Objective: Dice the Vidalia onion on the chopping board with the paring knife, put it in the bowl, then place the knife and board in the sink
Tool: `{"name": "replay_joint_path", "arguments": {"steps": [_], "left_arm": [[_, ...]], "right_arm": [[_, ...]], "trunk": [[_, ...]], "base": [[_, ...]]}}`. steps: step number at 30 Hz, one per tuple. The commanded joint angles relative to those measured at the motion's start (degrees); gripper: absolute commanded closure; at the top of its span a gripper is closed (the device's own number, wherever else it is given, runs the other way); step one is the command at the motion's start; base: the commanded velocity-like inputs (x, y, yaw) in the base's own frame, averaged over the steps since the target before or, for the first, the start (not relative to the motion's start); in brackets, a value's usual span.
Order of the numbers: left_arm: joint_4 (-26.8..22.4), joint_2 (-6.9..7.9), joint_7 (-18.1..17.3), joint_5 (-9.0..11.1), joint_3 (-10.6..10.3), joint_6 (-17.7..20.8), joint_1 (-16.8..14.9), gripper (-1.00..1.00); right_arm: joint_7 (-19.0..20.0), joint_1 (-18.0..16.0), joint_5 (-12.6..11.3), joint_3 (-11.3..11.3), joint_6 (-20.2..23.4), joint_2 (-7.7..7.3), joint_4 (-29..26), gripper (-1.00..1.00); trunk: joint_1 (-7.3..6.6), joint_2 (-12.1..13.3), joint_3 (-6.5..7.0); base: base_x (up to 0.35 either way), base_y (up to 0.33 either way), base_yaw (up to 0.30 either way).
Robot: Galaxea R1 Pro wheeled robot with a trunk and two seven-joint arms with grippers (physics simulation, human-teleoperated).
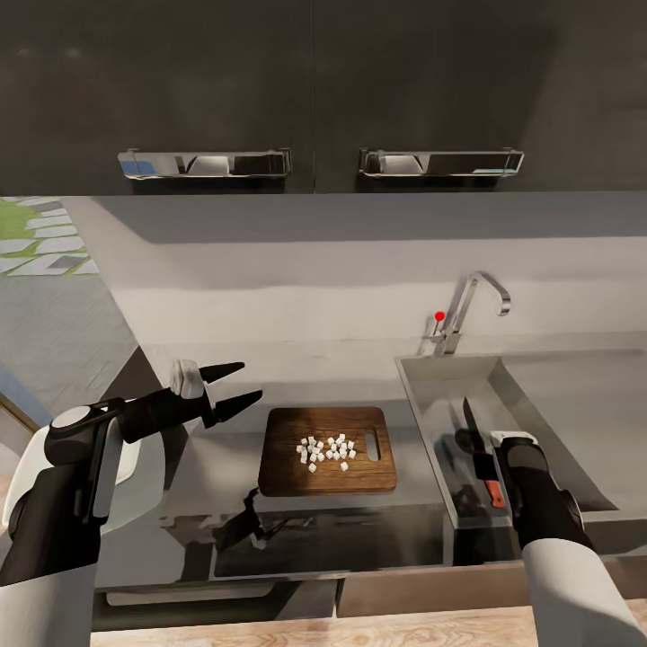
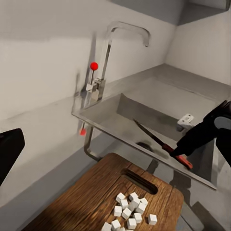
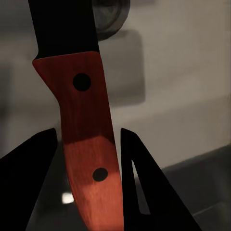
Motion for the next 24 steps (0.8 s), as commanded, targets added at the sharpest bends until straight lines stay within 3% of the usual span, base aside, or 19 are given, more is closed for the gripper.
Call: {"name": "replay_joint_path", "arguments": {"steps": [1,24], "left_arm": [[-0.01,-0.01,-0.16,0.13,0.03,0.61,-0.05,-1.0],[-0.01,-0.01,-0.14,0.13,0.03,0.55,-0.05,-1.0]], "right_arm": [[0.52,-0.05,0.58,-0.06,-0.14,0.01,-0.15,1.0],[0.52,-0.05,0.32,-0.06,-2.08,0.08,-0.23,1.0]], "trunk": [[0.03,-0.11,-0.11],[0.03,-0.11,-0.11]], "base": [[0.0,0.0,0.0],[0.051,0.0,0.0]]}}
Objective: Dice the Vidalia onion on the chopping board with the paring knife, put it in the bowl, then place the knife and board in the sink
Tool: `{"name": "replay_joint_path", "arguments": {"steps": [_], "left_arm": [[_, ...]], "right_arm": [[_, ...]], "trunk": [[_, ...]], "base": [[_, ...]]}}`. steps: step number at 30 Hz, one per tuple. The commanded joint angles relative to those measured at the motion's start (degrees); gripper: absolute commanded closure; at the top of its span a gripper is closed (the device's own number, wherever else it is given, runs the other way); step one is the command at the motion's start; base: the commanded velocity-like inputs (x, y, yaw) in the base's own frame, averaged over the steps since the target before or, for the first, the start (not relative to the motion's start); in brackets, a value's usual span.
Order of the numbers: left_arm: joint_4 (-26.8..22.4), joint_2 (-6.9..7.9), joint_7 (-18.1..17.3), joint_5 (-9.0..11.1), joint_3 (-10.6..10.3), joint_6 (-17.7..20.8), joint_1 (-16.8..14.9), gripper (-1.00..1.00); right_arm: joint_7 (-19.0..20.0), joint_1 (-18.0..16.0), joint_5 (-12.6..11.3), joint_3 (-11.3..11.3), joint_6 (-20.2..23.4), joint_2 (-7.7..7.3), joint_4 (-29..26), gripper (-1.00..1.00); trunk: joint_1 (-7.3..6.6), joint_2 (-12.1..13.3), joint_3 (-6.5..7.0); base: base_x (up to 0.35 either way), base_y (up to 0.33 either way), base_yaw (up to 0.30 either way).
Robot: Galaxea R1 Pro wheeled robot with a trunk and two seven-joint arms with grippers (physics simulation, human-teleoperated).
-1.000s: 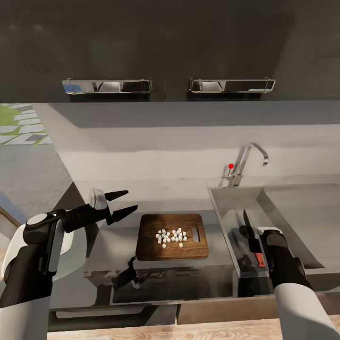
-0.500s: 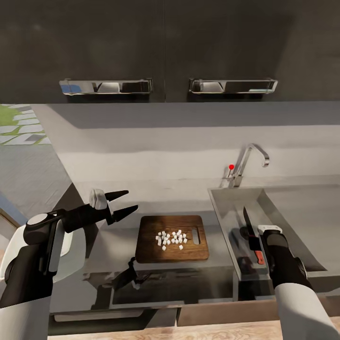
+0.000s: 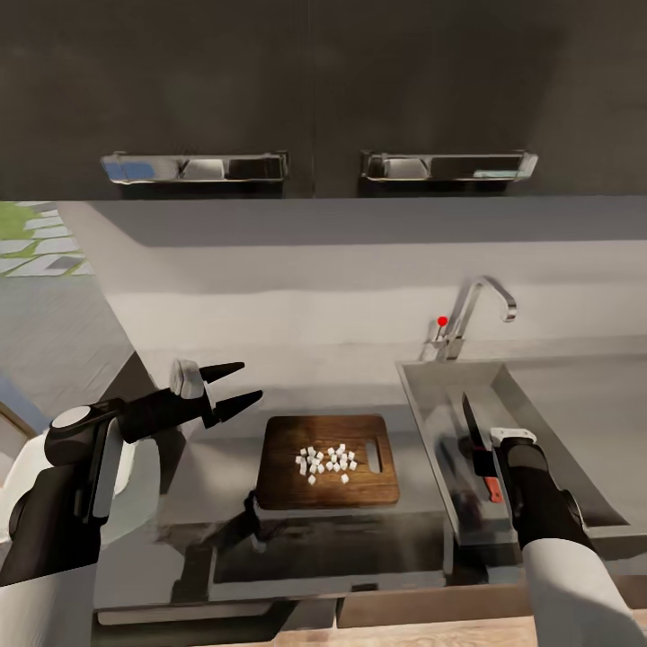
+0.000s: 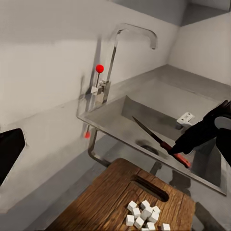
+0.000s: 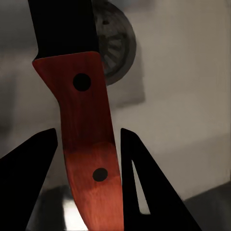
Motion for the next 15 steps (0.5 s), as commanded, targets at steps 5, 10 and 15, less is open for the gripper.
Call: {"name": "replay_joint_path", "arguments": {"steps": [5,10,15], "left_arm": [[-0.01,0.01,-0.18,0.13,0.03,0.59,-0.05,-1.0],[-0.01,0.01,-0.17,0.13,0.03,0.59,-0.05,-1.0],[-0.01,0.01,-0.13,0.13,0.03,0.59,-0.05,-1.0]], "right_arm": [[0.6,-0.05,0.59,-0.06,0.18,0.03,-0.09,1.0],[0.57,-0.05,0.59,-0.06,0.21,0.03,-0.03,1.0],[0.56,-0.05,0.59,-0.06,0.19,0.03,-0.06,1.0]], "trunk": [[0.06,-0.11,-0.11],[0.06,-0.11,-0.11],[0.06,-0.11,-0.11]], "base": [[0.159,0.0,0.0],[0.013,0.0,0.0],[0.113,0.0,0.0]]}}
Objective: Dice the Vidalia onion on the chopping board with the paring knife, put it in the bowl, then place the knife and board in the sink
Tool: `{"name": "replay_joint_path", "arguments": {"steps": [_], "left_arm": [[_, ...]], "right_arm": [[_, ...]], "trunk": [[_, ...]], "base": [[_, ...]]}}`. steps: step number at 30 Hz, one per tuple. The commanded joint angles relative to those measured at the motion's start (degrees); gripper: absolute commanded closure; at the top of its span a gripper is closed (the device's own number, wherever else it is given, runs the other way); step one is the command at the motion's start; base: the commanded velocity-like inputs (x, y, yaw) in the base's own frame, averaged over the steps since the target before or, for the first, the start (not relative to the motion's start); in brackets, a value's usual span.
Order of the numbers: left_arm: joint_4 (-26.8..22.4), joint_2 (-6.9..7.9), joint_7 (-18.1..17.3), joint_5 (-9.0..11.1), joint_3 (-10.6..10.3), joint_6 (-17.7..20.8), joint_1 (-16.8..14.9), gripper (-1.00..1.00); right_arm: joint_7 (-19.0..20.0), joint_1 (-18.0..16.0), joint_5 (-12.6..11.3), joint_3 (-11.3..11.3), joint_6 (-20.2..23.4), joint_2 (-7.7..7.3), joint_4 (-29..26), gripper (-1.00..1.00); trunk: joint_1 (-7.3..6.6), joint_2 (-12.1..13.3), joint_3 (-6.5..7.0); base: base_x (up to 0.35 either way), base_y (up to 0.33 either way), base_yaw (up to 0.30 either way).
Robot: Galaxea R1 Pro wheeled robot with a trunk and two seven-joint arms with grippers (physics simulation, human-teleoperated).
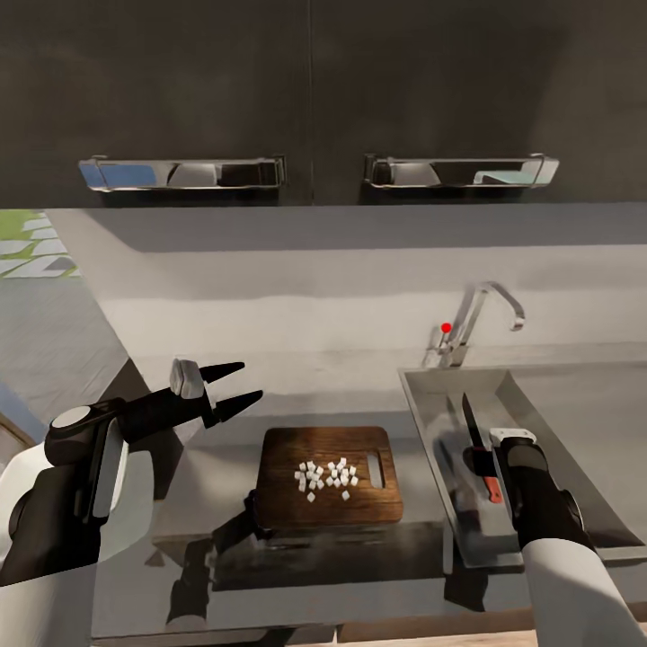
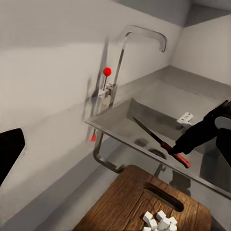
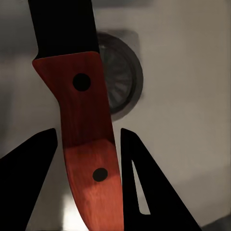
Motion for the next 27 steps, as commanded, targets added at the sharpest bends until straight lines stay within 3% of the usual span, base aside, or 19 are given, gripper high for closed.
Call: {"name": "replay_joint_path", "arguments": {"steps": [1,27], "left_arm": [[-0.01,0.01,-0.16,0.13,0.03,0.6,-0.05,-1.0],[0.03,-0.08,-0.06,0.13,0.03,0.42,-0.05,-1.0]], "right_arm": [[0.54,-0.05,0.59,-0.06,0.22,0.01,-0.05,1.0],[0.41,-0.05,0.59,-0.15,0.34,0.19,4.7,1.0]], "trunk": [[0.04,-0.11,-0.11],[0.04,-0.11,-0.11]], "base": [[0.028,0.0,0.0],[0.001,0.0,0.0]]}}
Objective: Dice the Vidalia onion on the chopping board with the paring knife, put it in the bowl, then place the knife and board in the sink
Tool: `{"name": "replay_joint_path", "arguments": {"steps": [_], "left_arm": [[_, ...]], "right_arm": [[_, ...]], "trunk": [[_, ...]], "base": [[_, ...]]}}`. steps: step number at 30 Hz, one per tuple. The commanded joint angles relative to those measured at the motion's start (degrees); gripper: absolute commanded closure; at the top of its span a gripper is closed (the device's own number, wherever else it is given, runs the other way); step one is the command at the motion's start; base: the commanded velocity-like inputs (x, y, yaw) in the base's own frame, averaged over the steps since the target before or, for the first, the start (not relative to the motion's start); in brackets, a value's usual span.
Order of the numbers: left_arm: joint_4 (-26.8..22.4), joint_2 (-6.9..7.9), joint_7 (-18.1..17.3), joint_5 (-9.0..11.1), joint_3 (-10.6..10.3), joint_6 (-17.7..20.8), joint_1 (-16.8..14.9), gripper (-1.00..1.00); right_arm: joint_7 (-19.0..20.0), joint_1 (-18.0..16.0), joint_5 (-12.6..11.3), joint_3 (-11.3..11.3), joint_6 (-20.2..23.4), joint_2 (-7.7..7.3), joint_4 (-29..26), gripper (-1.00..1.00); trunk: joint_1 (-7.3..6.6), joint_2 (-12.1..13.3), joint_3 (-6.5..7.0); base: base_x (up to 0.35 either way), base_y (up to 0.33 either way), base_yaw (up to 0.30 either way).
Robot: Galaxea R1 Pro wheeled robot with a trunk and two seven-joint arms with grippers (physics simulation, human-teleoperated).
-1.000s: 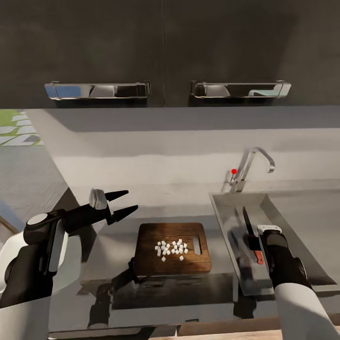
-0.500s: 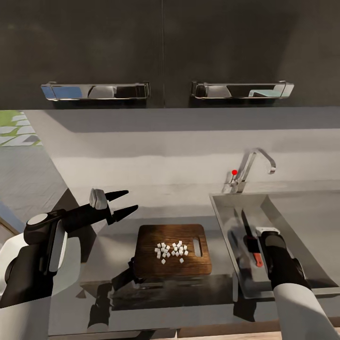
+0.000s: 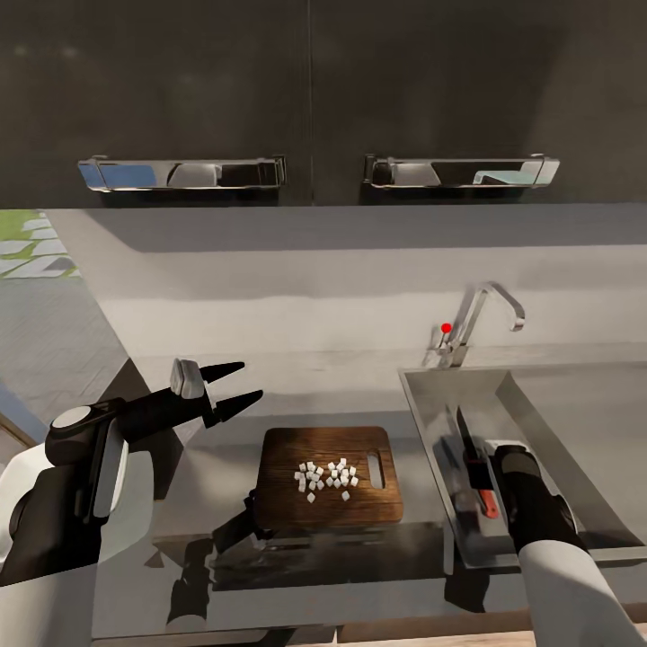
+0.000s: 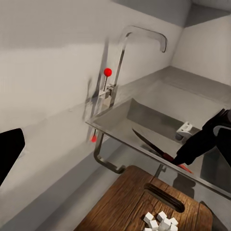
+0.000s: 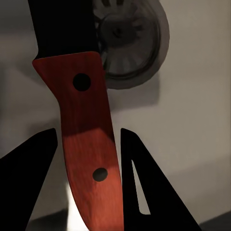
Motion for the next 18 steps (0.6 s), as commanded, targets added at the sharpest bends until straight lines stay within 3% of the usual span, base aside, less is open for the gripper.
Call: {"name": "replay_joint_path", "arguments": {"steps": [1,18], "left_arm": [[-0.02,0.01,-0.17,0.13,0.03,0.6,-0.05,-1.0],[-0.04,0.01,-0.17,0.13,0.03,0.6,-0.05,-1.0]], "right_arm": [[0.52,-0.05,0.59,-0.08,0.22,0.02,0.0,1.0],[0.51,-0.05,0.59,-0.25,0.21,0.02,2.19,1.0]], "trunk": [[0.03,-0.11,-0.11],[0.03,-0.11,-0.11]], "base": [[0.0,0.0,0.0],[0.0,0.0,0.0]]}}
